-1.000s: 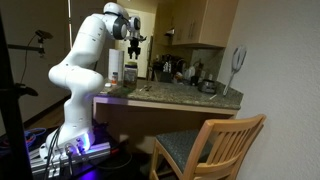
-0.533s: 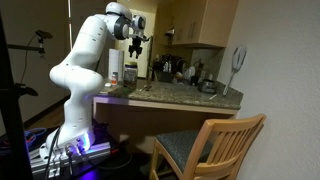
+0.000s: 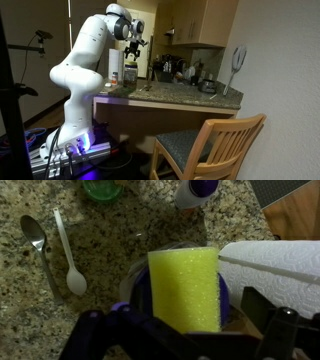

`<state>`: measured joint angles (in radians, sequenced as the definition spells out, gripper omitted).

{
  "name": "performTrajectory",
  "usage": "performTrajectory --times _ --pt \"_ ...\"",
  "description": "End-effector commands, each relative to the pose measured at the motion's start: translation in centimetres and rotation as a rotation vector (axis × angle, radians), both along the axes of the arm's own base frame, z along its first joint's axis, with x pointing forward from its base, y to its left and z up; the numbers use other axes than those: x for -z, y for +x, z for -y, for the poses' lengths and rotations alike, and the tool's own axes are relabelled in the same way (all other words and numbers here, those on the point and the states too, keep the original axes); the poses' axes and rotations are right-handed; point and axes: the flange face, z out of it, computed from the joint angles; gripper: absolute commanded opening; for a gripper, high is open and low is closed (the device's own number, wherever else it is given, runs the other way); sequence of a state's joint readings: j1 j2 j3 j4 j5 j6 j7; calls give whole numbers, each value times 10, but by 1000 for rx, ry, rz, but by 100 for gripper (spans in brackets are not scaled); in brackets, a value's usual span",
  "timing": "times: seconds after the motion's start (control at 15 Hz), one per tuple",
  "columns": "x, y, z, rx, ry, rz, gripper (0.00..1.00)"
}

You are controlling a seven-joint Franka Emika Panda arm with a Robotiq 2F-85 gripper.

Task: Pick up the sponge on the jar and put it on the counter

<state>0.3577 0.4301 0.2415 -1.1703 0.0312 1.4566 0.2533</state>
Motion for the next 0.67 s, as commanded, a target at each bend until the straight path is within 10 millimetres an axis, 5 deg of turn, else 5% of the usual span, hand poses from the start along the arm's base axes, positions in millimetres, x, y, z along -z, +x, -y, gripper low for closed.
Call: performTrajectory --times 0.0,0.2,0.27,0.6 --pt "21 -11 -10 -43 20 3 100" --pt "29 -14 -14 -43 -2 18 100" --pt "28 -15 -12 -38 -11 21 75" --pt "18 -23 -8 -42 -44 47 46"
